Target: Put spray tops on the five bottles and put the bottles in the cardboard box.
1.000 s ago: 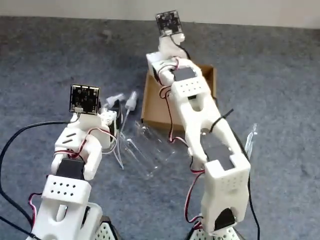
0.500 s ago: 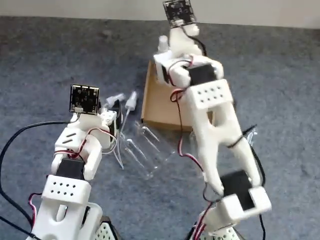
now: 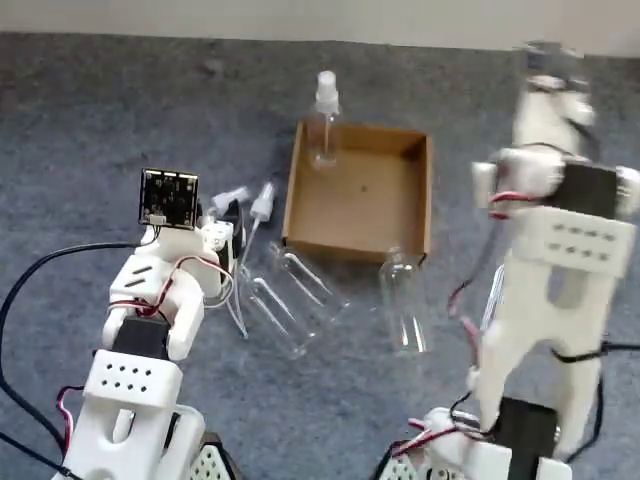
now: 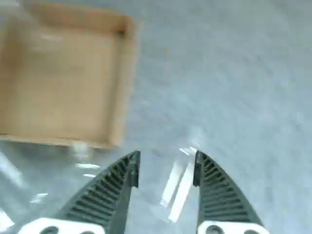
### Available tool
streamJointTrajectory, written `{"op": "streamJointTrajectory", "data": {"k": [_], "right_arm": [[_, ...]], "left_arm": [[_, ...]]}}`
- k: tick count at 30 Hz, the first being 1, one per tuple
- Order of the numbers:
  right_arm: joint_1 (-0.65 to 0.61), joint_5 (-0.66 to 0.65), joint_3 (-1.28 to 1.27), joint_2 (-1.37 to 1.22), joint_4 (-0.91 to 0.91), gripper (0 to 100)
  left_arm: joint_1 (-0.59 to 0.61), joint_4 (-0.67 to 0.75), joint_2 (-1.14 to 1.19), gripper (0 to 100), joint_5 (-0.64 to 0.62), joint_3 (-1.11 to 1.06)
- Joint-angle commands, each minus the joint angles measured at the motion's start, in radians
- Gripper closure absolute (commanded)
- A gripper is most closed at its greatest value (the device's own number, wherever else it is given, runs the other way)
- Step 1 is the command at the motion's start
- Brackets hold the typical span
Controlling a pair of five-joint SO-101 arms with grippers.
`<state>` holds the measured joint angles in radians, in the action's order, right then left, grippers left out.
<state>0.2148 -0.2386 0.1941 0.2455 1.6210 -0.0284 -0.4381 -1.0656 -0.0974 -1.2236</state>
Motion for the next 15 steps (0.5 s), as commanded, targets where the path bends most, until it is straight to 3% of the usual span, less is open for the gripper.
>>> {"op": "streamJointTrajectory", "data": {"k": [1, 4, 15], "right_arm": [[0.136, -0.052, -0.059, -0.062, -0.005, 78.3], [0.173, -0.054, -0.097, -0.166, -0.045, 71.4], [0.068, 0.054, -0.137, -0.486, -0.182, 71.3]], "left_arm": [[0.008, 0.018, -0.018, 89, 0.003, 0.005], [0.008, 0.018, -0.018, 89, 0.003, 0.005], [0.008, 0.017, -0.018, 89, 0.005, 0.005]]}}
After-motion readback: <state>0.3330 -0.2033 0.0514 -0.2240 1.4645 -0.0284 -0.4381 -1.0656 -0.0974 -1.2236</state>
